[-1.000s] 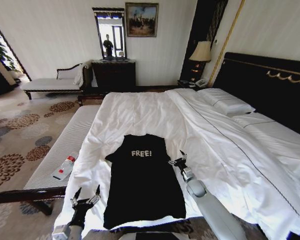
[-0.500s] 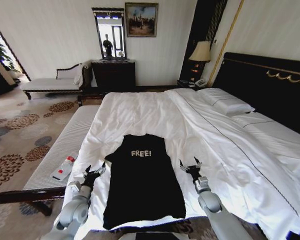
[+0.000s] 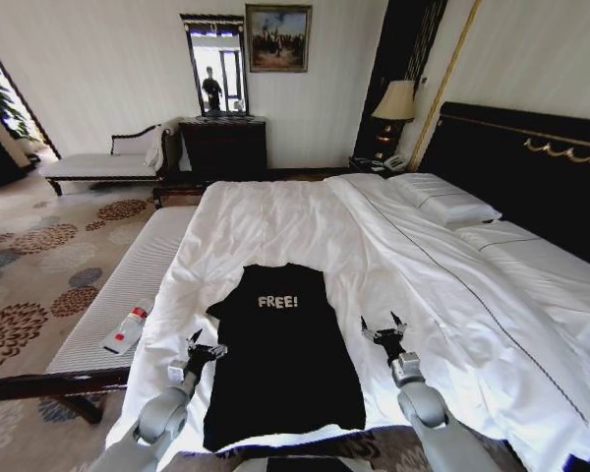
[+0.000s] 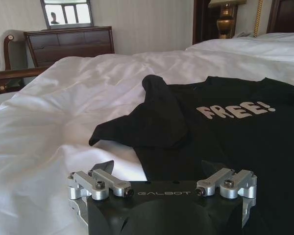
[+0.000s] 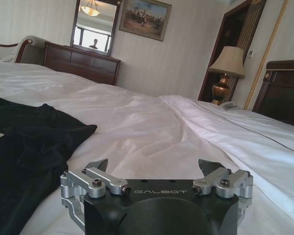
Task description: Fold the clothes on the bed.
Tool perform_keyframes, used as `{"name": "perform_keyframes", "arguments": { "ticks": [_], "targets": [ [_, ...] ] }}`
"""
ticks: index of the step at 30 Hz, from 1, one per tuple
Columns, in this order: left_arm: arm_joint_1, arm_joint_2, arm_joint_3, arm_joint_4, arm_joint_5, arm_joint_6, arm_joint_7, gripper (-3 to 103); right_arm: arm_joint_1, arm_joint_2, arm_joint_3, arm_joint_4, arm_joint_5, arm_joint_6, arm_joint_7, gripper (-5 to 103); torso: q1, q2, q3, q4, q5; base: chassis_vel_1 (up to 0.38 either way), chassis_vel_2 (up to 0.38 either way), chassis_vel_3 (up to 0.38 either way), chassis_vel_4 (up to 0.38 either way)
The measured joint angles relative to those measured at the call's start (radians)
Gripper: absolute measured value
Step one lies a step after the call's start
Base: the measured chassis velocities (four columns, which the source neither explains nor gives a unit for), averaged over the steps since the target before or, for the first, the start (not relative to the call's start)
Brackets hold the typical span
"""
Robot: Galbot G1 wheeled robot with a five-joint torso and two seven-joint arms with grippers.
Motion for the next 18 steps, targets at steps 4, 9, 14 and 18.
{"name": "perform_keyframes", "arguments": {
  "ticks": [4, 9, 14, 18],
  "targets": [
    [-0.056, -0.001, 0.052, 0.035, 0.045, -0.012, -0.002, 100, 0.01, -0.001, -0.008, -0.01, 0.001, 0.0, 0.0, 100, 0.0, 0.0, 0.0, -0.0006, 0.0, 0.0, 0.0, 0.0, 0.0],
    [-0.13, 0.007, 0.103, 0.086, 0.091, -0.042, -0.012, 100, 0.024, -0.005, -0.015, -0.026, 0.004, 0.001, 0.0, 100, 0.0, 0.0, 0.0, -0.0003, 0.0, 0.0, 0.0, 0.0, 0.0],
    [-0.172, 0.001, 0.115, 0.106, 0.11, -0.061, -0.035, 100, 0.03, -0.002, -0.016, -0.041, 0.004, 0.006, 0.0, 100, 0.0, 0.0, 0.0, -0.0003, 0.0001, 0.0, 0.0, 0.0, 0.0],
    [-0.216, -0.004, 0.14, 0.132, 0.107, -0.061, -0.046, 100, 0.04, 0.004, -0.024, -0.052, 0.006, 0.008, 0.0, 100, 0.0, 0.0, 0.0, -0.0003, 0.0002, 0.0, 0.0, 0.0, 0.0]
  ]
}}
